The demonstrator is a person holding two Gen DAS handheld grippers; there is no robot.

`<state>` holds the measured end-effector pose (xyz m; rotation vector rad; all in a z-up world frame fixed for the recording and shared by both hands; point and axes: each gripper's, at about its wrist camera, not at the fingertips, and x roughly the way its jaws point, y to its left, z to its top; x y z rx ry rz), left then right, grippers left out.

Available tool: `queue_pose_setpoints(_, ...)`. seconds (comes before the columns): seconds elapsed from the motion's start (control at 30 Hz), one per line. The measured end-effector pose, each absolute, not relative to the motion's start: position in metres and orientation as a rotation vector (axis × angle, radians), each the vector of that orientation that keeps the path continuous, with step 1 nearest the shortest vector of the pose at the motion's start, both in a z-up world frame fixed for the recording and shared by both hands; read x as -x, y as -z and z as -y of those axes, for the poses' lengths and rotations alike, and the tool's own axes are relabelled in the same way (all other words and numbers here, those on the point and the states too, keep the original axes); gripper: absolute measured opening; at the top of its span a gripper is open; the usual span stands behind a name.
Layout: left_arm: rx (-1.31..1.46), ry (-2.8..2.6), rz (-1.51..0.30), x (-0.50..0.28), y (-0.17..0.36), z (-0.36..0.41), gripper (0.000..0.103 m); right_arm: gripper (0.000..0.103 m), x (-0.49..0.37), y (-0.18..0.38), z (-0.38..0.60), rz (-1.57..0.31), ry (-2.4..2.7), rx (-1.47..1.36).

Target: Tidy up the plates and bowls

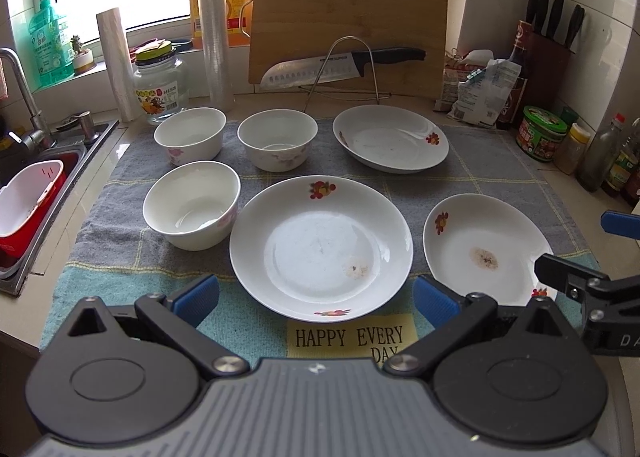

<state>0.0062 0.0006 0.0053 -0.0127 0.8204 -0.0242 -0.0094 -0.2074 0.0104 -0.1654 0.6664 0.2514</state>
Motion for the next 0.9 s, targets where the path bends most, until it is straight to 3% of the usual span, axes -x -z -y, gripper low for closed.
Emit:
queue_pose_setpoints(0.53, 0.001, 0.011, -0.862, -0.020, 0.006, 0.004, 0.102, 0.103, 0.008, 0.088, 0.250, -0.855, -0.273, 0.140)
queue_pose_setpoints(0.9, -0.001, 0.022, -0.881, -0.028, 0.007, 0.019, 0.102, 0.103, -0.012, 0.114, 0.261, -0.850, -0.320, 0.119)
